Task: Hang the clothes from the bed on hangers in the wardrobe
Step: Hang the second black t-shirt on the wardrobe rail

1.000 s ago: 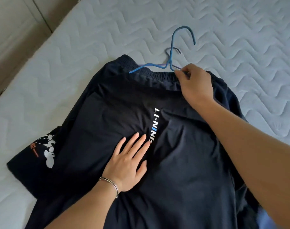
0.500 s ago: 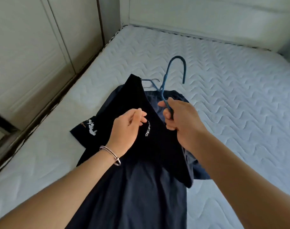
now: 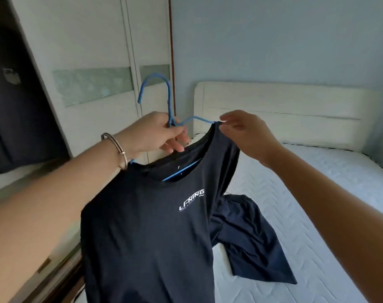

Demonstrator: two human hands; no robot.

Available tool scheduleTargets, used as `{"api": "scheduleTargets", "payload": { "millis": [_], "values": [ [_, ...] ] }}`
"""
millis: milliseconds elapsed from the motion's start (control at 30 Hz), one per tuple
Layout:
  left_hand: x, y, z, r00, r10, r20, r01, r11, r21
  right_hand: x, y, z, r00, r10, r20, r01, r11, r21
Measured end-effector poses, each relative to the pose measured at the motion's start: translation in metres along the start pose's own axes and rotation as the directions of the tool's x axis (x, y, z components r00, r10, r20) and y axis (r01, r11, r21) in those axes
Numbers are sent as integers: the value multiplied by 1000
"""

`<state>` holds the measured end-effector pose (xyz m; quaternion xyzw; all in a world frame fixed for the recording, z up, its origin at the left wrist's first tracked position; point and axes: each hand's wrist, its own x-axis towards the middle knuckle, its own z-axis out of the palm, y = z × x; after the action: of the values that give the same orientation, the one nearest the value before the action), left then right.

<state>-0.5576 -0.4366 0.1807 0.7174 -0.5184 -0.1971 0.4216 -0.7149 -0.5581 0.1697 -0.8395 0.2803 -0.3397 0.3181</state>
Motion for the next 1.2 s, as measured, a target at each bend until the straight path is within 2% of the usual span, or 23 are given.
{"api": "scheduleTargets", "payload": {
  "millis": [67,133,267,433,533,600,733,867,1000,1200],
  "values": [
    [-32,35,-31,992,74,-104,-55,983,175,0,-30,-10,988,-155,25,157,977,-143],
    [-65,61,-58,977,117,-178,-64,958,280,-6,-63,-16,949,-313,35,310,909,-279],
    [-127,84,-89,944,135,-301,-44,956,289,-31,-133,-16,886,-450,111,463,871,-166],
    [-177,88,-104,808,311,-501,-102,910,401,-62,-193,7,789,-608,85,614,784,-93],
    [-206,75,-123,694,399,-599,-57,860,506,-67,-211,14,809,-586,50,587,809,-24],
    [-234,56,-142,649,383,-657,1,864,504,-68,-223,20,829,-557,47,552,829,86],
    [-293,7,-184,656,286,-699,225,809,543,-77,-259,49,825,-560,75,536,818,207],
    [-346,-19,-226,662,240,-710,331,756,564,-100,-300,94,801,-586,124,549,800,242],
    [-406,-48,-267,676,209,-706,362,741,565,-130,-343,149,786,-601,146,556,790,260],
    [-470,-88,-330,677,247,-693,319,751,579,-167,-408,240,791,-588,166,520,791,324]
  ]
}}
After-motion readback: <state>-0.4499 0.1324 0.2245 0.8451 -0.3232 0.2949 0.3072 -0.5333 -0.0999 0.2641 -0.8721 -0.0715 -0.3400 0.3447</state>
